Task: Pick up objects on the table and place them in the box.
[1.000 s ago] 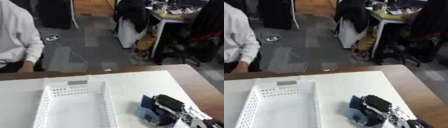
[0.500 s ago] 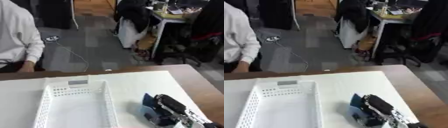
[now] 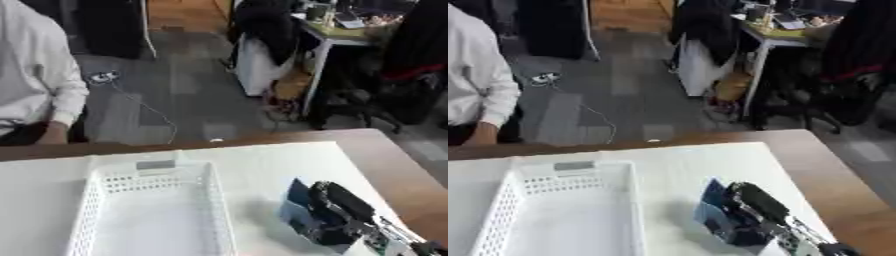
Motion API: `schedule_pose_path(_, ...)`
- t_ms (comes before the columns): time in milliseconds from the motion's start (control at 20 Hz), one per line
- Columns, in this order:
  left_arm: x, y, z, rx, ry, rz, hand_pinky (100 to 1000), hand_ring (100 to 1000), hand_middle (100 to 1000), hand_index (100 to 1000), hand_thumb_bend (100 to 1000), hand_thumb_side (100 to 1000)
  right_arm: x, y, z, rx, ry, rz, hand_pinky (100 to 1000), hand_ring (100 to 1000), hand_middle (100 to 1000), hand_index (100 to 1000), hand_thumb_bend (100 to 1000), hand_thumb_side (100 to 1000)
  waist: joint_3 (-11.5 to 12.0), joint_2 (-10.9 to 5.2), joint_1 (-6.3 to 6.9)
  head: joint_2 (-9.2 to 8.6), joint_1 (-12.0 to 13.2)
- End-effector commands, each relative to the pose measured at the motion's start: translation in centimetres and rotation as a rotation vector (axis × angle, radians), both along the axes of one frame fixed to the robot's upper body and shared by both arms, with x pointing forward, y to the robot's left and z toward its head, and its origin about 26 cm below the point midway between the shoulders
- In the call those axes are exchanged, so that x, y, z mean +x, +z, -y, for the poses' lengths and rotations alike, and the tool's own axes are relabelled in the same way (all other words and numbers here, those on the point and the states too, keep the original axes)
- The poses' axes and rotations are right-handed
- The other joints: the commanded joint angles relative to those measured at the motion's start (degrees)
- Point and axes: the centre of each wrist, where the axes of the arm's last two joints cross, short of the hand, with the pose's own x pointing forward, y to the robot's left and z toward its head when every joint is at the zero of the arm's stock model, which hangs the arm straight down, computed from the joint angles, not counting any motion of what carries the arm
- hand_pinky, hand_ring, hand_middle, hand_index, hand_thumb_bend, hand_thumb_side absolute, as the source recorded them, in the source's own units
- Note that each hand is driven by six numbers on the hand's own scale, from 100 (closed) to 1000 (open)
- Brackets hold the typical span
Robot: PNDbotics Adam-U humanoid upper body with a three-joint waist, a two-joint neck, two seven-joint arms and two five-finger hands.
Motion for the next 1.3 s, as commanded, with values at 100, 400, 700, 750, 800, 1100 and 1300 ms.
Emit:
schedule_pose_path(100,-0.4,0.6,-0.2,0.004,0.007,0.031,463,370,525,599,688,843,-0.2,2.9,0.5,-0.007,-0.008,0.054,100,100,100,100,292,100,-0.14,-1.43,0.18,-0.59,0.02)
schedule_pose_path(400,-0.4,0.5,-0.3,-0.004,0.011,0.031,464,371,526,599,689,843,-0.4,4.9,-0.1,0.046,0.008,0.119,100,100,100,100,303,100,-0.32,-1.54,0.22,-0.87,-0.26)
schedule_pose_path(700,-0.4,0.7,-0.3,-0.018,0.022,0.038,468,375,528,601,685,846,-0.5,6.5,-1.4,0.063,0.059,0.142,100,100,100,100,306,100,-0.11,-1.64,0.14,-1.34,-0.61)
schedule_pose_path(750,-0.4,0.7,-0.3,-0.021,0.025,0.04,468,376,529,601,684,846,-0.5,6.6,-1.6,0.066,0.069,0.142,100,100,100,100,297,100,-0.04,-1.64,0.11,-1.41,-0.66)
schedule_pose_path(800,-0.4,0.8,-0.2,-0.026,0.026,0.043,468,376,529,601,684,847,-0.5,6.8,-1.9,0.07,0.082,0.143,100,100,100,100,294,100,0.1,-1.63,0.06,-1.52,-0.75)
schedule_pose_path(1100,-0.5,1.3,0.2,-0.053,0.021,0.052,471,379,530,602,679,848,-0.3,7.3,-3.2,0.082,0.138,0.137,100,100,100,100,286,100,1.21,-1.48,-0.49,-1.8,-1.03)
schedule_pose_path(1300,-0.6,1.7,0.6,-0.063,0.014,0.062,474,383,532,603,674,851,-0.3,7.4,-3.9,0.091,0.174,0.132,100,100,100,100,281,100,2.2,-1.4,-1.17,-1.96,-1.23)
